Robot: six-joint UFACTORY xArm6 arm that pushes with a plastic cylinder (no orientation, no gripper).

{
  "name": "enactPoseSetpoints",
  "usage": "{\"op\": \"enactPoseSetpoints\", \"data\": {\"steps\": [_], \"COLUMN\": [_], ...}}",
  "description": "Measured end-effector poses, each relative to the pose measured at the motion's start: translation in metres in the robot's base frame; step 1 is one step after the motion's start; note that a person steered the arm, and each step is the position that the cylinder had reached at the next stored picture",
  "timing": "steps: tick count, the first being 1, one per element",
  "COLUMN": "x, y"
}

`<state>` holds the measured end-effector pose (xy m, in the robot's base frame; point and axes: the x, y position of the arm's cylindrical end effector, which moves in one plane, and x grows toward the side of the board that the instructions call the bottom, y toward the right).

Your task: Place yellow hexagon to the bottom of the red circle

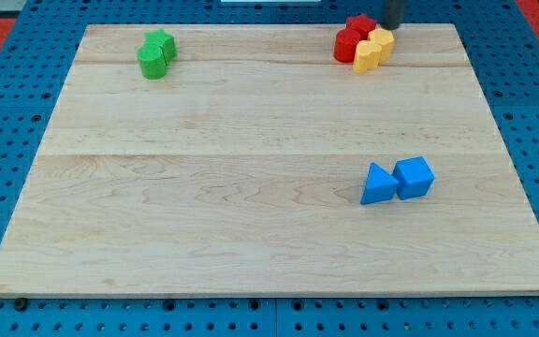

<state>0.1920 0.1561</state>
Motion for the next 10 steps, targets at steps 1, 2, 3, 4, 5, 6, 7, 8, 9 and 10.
{"op": "enactPoseSetpoints", "data": {"steps": [1, 2, 3, 4, 5, 6, 7, 8, 9, 10], "x": [0.002, 0.049, 0.075, 0.004, 0.000, 0.004, 0.000, 0.008, 0.016, 0.025], "y": [-0.045, -0.099, -0.150, -0.113, -0.063, -0.018, 0.012, 0.012, 0.021, 0.009]}}
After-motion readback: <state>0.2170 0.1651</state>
